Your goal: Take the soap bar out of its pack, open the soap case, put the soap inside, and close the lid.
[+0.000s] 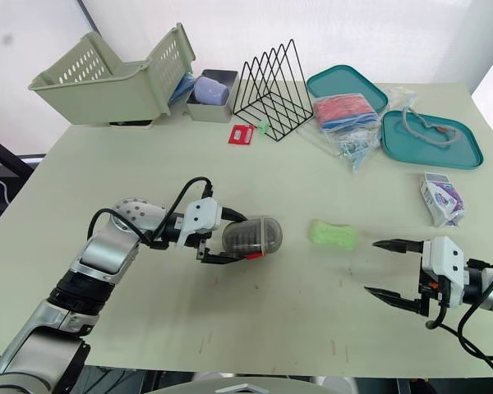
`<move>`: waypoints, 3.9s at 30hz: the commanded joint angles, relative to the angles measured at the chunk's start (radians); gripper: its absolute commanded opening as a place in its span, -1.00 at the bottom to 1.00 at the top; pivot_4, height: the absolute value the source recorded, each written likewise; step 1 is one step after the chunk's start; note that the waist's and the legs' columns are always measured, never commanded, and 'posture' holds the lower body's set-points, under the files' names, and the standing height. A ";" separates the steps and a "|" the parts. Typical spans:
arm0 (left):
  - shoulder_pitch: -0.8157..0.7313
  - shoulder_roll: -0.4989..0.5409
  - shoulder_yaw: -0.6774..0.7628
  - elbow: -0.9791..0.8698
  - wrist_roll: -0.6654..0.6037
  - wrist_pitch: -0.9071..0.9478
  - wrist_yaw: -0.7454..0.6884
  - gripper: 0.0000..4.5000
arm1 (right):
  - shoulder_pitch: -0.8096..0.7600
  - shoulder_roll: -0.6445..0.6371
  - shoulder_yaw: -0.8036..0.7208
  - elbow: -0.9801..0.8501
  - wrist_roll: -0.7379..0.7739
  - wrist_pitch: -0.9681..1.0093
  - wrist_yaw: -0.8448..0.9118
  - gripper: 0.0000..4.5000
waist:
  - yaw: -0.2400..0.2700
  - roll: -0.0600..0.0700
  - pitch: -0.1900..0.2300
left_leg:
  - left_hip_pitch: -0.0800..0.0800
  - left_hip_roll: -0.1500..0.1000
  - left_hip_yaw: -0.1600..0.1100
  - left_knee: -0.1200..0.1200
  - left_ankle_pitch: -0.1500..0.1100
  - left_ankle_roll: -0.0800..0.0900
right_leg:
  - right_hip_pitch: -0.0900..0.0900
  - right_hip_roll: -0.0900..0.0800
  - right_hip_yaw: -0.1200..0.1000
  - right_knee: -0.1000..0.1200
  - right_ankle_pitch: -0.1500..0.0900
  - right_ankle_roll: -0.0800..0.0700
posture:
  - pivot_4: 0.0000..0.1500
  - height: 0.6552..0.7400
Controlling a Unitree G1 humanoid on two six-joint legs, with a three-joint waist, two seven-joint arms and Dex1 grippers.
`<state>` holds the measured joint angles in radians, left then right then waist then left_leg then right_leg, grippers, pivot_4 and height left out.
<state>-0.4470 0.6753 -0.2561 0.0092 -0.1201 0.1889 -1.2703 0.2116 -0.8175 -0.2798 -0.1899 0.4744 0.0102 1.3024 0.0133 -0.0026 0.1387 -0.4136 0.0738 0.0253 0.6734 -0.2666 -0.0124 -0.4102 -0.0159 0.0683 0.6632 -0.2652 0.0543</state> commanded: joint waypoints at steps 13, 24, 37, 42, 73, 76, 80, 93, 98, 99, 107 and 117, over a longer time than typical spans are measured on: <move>-0.013 0.011 0.002 -0.049 -0.003 0.020 0.004 1.00 | 0.008 -0.006 -0.006 -0.025 0.006 -0.012 -0.005 0.99 | 0.000 0.000 0.000 | 0.000 0.000 0.000 0.000 0.000 0.000 | 0.000 0.000 0.000 0.000 0.000 0.000 | 1.00 1.00; -0.008 0.017 0.000 -0.035 0.001 0.002 -0.001 1.00 | 0.005 -0.005 -0.001 -0.015 0.004 -0.018 0.000 0.99 | 0.000 0.000 0.000 | 0.000 0.000 0.000 0.000 0.000 0.000 | 0.000 0.000 0.000 0.000 0.000 0.000 | 1.00 1.00; -0.007 0.014 0.002 0.006 -0.002 -0.027 -0.012 0.55 | 0.008 -0.005 0.006 0.005 -0.004 -0.038 0.007 1.00 | 0.000 0.000 0.000 | 0.000 0.000 0.000 0.000 0.000 0.000 | 0.000 0.000 0.000 0.000 0.000 0.000 | 1.00 1.00; -0.009 0.013 -0.001 0.023 0.018 -0.060 0.002 0.55 | 0.006 -0.005 0.009 0.012 -0.007 -0.044 0.009 1.00 | 0.000 0.000 0.000 | 0.000 0.000 0.000 0.000 0.000 0.000 | 0.000 0.000 0.000 0.000 0.000 0.000 | 1.00 1.00; -0.012 -0.146 0.055 0.088 -0.058 -0.569 0.038 0.55 | -0.602 -0.117 0.177 -0.107 1.322 1.172 -1.050 1.00 | 0.001 -0.001 0.000 | -0.002 0.000 -0.001 0.002 0.000 0.000 | 0.000 0.000 -0.001 0.001 0.000 0.000 | 1.00 1.00; -0.019 -0.154 0.049 0.082 -0.056 -0.569 0.046 0.55 | -0.629 -0.104 0.237 -0.117 1.381 1.154 -1.145 1.00 | -0.003 -0.001 0.000 | -0.002 0.000 -0.001 0.002 0.000 0.000 | 0.000 0.000 -0.001 0.001 0.000 0.000 | 1.00 1.00; -0.024 -0.163 0.044 0.068 -0.052 -0.578 0.050 0.55 | -0.662 -0.078 0.303 -0.110 1.426 1.127 -1.248 1.00 | -0.004 -0.001 0.000 | -0.002 0.000 -0.001 0.002 0.000 0.000 | 0.000 0.000 -0.001 0.001 0.000 0.000 | 1.00 1.00; -0.049 -0.174 0.046 0.026 -0.051 -0.546 0.078 0.55 | -0.664 -0.061 0.341 -0.080 1.491 1.108 -1.325 1.00 | -0.003 -0.001 0.000 | -0.002 0.001 -0.002 0.002 0.000 0.000 | 0.000 0.000 -0.001 0.000 0.000 0.000 | 1.00 1.00; -0.040 -0.163 0.049 0.024 -0.045 -0.522 0.079 0.55 | -0.644 -0.070 0.322 -0.074 1.437 1.114 -1.304 1.00 | -0.003 -0.001 0.000 | -0.002 0.001 -0.002 0.002 0.000 0.000 | 0.000 0.000 -0.001 0.000 0.000 0.000 | 1.00 1.00; -0.037 -0.160 0.049 0.025 -0.043 -0.519 0.077 0.55 | -0.644 -0.073 0.317 -0.074 1.429 1.115 -1.298 1.00 | -0.002 -0.001 0.000 | -0.002 0.001 -0.002 0.002 0.000 0.000 | 0.000 0.000 -0.001 0.000 0.000 0.000 | 1.00 1.00; -0.024 -0.138 0.043 0.030 -0.032 -0.513 0.066 0.55 | -0.639 -0.108 0.269 -0.060 1.375 1.130 -1.242 1.00 | -0.003 -0.001 0.000 | -0.002 0.001 -0.002 0.001 0.000 0.000 | 0.000 0.000 -0.001 0.000 0.000 0.000 | 1.00 1.00; -0.044 -0.160 0.037 0.016 -0.044 -0.506 0.079 0.55 | -0.640 -0.068 0.298 -0.050 1.368 1.132 -1.219 1.00 | -0.003 -0.001 0.000 | -0.002 0.001 -0.002 0.001 0.000 0.000 | 0.000 0.000 -0.001 0.000 0.000 0.000 | 1.00 1.00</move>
<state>-0.4704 0.5174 -0.2248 0.0688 -0.1430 -0.3128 -1.2026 -0.4200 -0.8906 0.0288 -0.2332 1.8423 1.1384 0.0622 0.0106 -0.0034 0.1392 -0.4160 0.0744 0.0237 0.6748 -0.2669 -0.0119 -0.4105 -0.0161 0.0670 0.6633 -0.2651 0.0543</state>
